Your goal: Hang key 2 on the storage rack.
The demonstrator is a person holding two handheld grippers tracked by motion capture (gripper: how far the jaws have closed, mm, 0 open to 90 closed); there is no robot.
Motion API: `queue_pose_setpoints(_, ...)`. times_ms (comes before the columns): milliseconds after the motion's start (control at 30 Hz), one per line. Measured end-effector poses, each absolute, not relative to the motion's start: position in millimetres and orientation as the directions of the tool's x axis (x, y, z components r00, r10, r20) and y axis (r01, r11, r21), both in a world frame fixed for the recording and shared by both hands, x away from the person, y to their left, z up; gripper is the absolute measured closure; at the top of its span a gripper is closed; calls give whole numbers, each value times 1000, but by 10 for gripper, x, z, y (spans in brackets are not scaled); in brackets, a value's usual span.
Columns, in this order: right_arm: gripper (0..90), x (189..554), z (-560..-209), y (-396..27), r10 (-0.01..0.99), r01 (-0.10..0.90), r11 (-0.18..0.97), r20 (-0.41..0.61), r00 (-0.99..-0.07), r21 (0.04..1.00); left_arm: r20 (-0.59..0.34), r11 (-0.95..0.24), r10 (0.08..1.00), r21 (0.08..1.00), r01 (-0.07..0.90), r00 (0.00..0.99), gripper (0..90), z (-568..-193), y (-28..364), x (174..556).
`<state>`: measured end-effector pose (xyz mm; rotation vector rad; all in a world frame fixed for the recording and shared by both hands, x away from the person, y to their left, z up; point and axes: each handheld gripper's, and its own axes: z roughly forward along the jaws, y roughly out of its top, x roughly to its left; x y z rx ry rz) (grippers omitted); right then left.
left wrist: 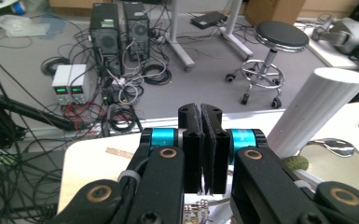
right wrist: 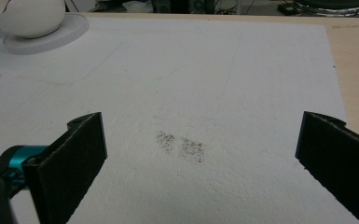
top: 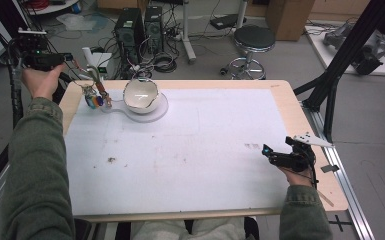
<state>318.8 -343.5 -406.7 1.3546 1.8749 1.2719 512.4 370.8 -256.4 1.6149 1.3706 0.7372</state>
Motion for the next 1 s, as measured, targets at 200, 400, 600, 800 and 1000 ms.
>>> queue_pose_setpoints(200,8,3185,-4067,-3430,915,454,68,125,-383,888,-92,-28,968,885,465,232,873,-2592,3662,5152)
queue_pose_setpoints(400,8,3184,-4068,-3439,916,452,68,124,-382,889,-106,-22,963,885,464,248,873,-2602,3646,5170)
queue_pose_setpoints(600,8,3189,-4068,-3437,915,453,67,126,-382,889,-111,-26,959,882,470,262,873,-2623,3627,5192)
queue_pose_setpoints(800,8,3192,-4070,-3433,914,454,69,126,-385,888,-129,-15,957,871,491,259,871,-2632,3671,5194)
queue_pose_setpoints(1000,7,3197,-4067,-3429,914,455,65,130,-385,888,-232,64,937,849,524,261,661,-2623,3769,5176)
